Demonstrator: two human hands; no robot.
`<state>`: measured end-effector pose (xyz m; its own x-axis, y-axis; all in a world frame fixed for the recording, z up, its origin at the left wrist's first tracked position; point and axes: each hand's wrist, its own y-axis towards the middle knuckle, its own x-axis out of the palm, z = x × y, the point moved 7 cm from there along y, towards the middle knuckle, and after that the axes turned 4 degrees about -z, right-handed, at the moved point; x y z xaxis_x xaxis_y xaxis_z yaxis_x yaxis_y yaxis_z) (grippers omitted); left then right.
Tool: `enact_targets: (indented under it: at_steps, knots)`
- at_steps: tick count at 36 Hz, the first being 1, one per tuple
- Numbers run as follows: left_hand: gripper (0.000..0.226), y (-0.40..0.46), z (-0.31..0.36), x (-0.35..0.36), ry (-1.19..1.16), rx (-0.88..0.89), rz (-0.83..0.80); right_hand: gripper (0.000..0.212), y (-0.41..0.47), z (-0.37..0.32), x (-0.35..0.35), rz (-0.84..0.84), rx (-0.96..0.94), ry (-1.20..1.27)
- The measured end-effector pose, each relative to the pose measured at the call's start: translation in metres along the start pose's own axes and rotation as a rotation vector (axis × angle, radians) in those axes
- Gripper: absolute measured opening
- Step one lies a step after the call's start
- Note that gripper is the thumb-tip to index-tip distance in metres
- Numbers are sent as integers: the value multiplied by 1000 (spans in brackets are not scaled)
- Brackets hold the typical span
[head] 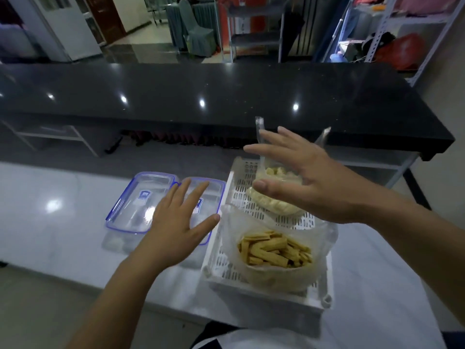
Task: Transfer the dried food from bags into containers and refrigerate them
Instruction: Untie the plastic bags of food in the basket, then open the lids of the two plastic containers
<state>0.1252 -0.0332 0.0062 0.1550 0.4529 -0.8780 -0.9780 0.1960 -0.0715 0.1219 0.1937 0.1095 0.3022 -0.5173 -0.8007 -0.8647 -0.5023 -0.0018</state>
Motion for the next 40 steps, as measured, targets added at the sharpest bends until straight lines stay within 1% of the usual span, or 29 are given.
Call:
enact_targets:
  at_steps: [4,10,12,16,21,25,27,30,33,35,40]
  knots:
    - [76,-17,-37,-10,-15,-106,-7,72,24,-31,15,-107,-49,-53]
    - [76,-23,-101,-35,-19,-222,26,73,58,-71,44,-283,-76,6]
    - [76,-24,-121,-42,-19,-248,32,75,70,-84,56,-329,-91,-80]
    - [74,-25,-160,-54,-95,-248,63,78,95,-104,83,-402,-91,-222]
    - [76,-18,-220,-56,-171,-283,-35,83,119,-117,119,-495,-20,-339]
    - [74,-9,-259,-55,-221,-267,-99,80,139,-123,139,-547,54,-401]
    - [72,-1,-272,-52,-262,-242,-129,80,149,-123,149,-552,104,-413]
    - [69,16,-288,-47,-392,-213,-153,80,165,-120,174,-498,178,-451]
    - [65,31,-302,-41,-505,-207,-171,85,173,-107,217,-491,255,-528]
    - [60,41,-309,-37,-567,-203,-169,87,176,-98,246,-476,321,-513]
    - [56,59,-328,-22,-794,-323,-220,85,182,-86,304,-345,467,-410]
